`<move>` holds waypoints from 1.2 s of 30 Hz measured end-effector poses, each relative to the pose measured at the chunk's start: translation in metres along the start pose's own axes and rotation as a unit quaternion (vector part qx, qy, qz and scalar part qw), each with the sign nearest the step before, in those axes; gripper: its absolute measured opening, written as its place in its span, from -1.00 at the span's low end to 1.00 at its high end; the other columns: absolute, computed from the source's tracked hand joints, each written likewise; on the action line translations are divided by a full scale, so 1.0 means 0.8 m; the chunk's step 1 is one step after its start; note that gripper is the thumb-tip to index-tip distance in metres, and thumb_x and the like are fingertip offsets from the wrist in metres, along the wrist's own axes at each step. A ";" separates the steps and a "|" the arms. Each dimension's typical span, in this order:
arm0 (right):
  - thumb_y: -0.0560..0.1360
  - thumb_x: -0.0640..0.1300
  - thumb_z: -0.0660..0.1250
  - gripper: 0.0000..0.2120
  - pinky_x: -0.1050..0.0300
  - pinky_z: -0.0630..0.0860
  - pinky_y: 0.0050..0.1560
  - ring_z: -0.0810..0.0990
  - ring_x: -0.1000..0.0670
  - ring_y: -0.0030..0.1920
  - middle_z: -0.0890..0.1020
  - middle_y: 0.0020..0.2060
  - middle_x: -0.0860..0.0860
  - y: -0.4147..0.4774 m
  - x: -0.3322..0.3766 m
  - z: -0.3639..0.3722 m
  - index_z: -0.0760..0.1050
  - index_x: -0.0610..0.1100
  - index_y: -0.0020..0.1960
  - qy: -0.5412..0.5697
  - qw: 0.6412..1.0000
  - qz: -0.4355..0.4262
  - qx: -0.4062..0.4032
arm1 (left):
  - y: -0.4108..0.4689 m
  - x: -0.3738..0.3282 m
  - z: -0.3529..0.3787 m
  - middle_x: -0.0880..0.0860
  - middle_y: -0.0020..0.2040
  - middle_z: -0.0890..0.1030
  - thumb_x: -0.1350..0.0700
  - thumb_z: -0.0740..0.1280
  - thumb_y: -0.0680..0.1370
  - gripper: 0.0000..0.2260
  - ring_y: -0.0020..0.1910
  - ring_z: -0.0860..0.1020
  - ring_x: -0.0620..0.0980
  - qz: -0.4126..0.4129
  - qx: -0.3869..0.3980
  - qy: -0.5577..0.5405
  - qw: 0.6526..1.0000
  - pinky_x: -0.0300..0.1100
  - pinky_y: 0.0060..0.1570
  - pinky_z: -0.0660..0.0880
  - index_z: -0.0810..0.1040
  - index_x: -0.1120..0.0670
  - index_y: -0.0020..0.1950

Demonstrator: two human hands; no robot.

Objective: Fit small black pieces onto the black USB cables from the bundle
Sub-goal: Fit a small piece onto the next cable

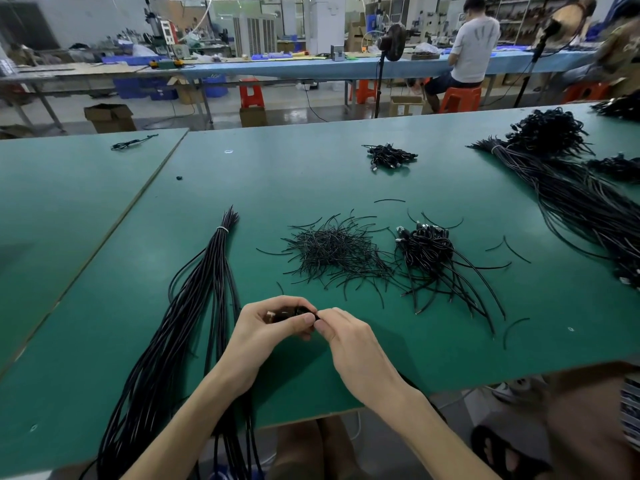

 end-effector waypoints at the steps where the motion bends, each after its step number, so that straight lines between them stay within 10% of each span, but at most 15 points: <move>1: 0.75 -0.06 0.12 -0.75 0.11 0.49 -0.02 0.53 0.08 -0.06 0.57 -0.07 0.09 0.001 -0.002 -0.001 0.56 -0.08 0.10 0.015 1.000 0.005 0.002 | 0.000 0.000 0.000 0.23 -0.04 0.71 0.18 0.53 0.51 -0.83 -0.12 0.67 0.15 -0.002 0.003 0.003 1.000 -0.14 0.00 0.61 0.72 0.16 0.09; 20: 0.75 0.03 0.08 -0.71 -0.18 0.53 -0.04 0.57 -0.01 -0.15 0.64 -0.13 0.06 0.001 -0.007 0.000 0.51 0.01 -0.02 0.043 0.998 0.027 0.030 | -0.004 -0.003 0.001 0.14 -0.20 0.72 0.08 0.51 0.52 -0.90 -0.35 0.64 0.09 0.053 -0.009 0.111 0.992 -0.16 -0.14 0.61 0.74 0.05 0.01; 30: 0.73 0.01 0.18 -0.74 0.28 0.33 -0.28 0.41 0.15 -0.35 0.53 -0.35 0.24 0.001 -0.002 -0.006 0.58 -0.07 0.02 0.108 0.994 0.015 0.006 | -0.001 0.004 -0.003 0.13 -0.30 0.69 0.05 0.49 0.55 -0.94 -0.32 0.65 0.06 0.030 -0.038 0.113 0.992 -0.04 -0.03 0.63 0.73 0.00 -0.02; 36: 0.71 -0.05 0.23 -0.74 0.22 0.33 -0.32 0.36 0.14 -0.37 0.49 -0.36 0.08 0.002 -0.004 -0.014 0.55 -0.07 -0.11 0.115 0.993 0.027 0.001 | 0.003 -0.001 -0.001 0.14 -0.27 0.70 0.11 0.52 0.53 -0.96 -0.31 0.66 0.05 0.012 -0.011 0.094 0.995 -0.19 -0.11 0.60 0.73 0.06 -0.05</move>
Point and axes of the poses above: each hand's wrist, its own y-axis towards the middle knuckle, its own z-axis out of the palm, x = y × z, the point moved 3 cm from there along y, towards the middle knuckle
